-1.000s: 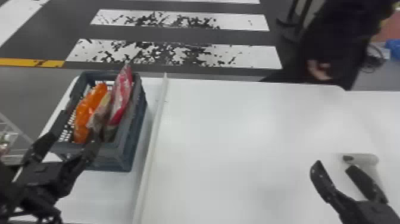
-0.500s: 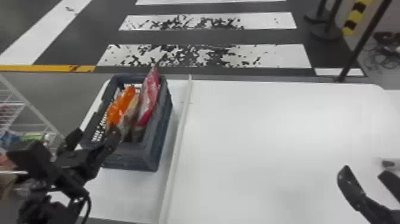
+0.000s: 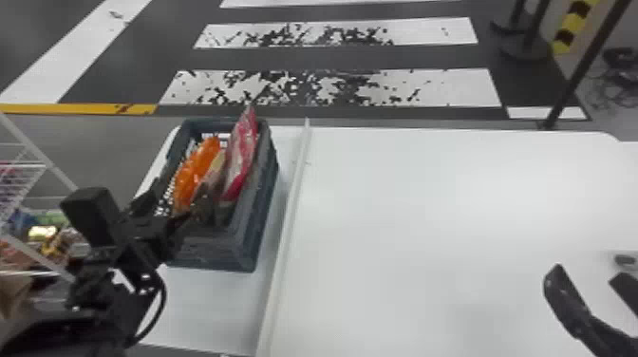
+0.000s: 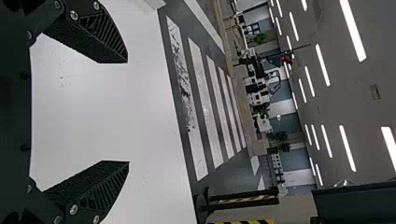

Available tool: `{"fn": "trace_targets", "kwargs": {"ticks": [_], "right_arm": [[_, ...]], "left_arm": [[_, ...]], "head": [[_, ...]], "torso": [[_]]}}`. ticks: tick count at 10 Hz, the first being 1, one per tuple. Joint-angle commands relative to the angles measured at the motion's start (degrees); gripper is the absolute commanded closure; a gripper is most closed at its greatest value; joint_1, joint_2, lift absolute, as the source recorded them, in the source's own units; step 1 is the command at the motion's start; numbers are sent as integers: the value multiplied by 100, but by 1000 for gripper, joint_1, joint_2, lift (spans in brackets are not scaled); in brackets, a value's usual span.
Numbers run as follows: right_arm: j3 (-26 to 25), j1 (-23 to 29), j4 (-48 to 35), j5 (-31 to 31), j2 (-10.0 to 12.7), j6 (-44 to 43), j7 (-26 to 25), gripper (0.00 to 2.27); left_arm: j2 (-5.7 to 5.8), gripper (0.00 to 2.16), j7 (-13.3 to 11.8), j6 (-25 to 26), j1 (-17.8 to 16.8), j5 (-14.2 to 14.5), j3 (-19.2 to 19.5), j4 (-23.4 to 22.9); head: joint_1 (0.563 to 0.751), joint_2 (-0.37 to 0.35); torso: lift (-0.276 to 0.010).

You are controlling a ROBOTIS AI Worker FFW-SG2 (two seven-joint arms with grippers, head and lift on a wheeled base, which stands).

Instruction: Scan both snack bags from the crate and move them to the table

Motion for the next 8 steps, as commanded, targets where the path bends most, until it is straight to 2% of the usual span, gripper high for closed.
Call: {"fn": "trace_targets", "kwargs": {"ticks": [1,2,3,4,5,8], "right_arm": [[-13,19,8,-19,-10,-78,-8,164],[-31,27,8,-46,-28,-96,-8,164],[-40,27,26,-55,-45,-113,0,164],[-40,27,43,-55,-72,-149,-8,164],[-66,27,61,-116,-89,-166,-8,164],[-101,36,61,-160,-89,-219,0,164]], "left_arm": [[-5,100,14,59,-51,-31,-47,2],[4,225,76,59,-78,-66,-90,11],[-5,731,287,111,-121,-198,-170,63],[4,1460,533,375,-130,-198,-249,63],[4,1912,524,692,-148,-128,-222,28],[-14,1919,559,692,-69,-110,-214,-121]], "head": [[695,104],[695,97],[695,92],[695,92],[695,96],[695,81]], "torso": [[-87],[-87],[-87],[-87],[-87],[-87]]}}
